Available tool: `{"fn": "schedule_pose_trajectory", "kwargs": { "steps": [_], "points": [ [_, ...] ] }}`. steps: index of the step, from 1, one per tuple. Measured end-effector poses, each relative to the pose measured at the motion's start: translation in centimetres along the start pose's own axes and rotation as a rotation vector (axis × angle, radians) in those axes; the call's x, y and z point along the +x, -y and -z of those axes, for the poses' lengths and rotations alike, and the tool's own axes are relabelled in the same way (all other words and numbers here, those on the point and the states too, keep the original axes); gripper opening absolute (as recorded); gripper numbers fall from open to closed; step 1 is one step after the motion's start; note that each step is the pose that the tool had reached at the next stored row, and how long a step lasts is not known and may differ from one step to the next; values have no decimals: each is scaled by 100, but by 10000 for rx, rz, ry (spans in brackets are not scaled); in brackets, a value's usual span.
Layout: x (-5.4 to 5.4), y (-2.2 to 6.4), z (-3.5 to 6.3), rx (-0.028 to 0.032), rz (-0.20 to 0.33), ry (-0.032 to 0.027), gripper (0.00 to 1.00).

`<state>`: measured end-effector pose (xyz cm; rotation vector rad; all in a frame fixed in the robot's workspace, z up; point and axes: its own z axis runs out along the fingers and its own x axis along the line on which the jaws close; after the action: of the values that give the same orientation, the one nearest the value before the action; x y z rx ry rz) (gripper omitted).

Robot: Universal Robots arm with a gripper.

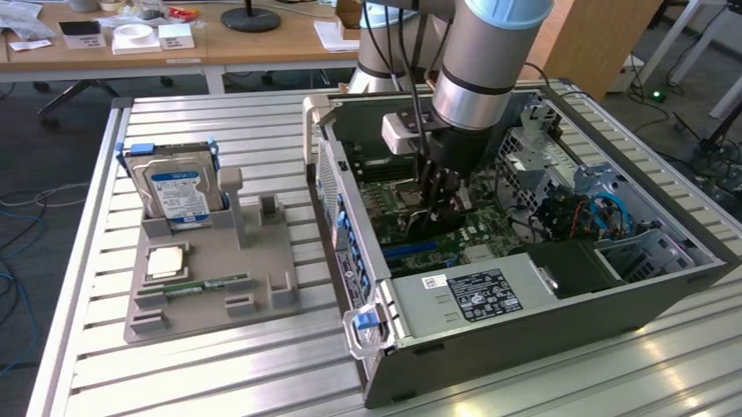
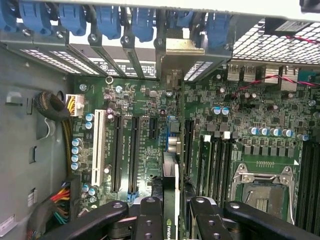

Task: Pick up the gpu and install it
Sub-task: 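Insert the gpu into the slot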

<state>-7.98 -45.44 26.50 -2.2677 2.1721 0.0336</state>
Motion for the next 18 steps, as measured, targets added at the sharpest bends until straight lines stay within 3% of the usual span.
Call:
{"fn": "schedule_pose_trajectory", "kwargs": {
  "steps": [18],
  "points": [
    [2,-30,-74,5,0,1,26]
  ]
}}
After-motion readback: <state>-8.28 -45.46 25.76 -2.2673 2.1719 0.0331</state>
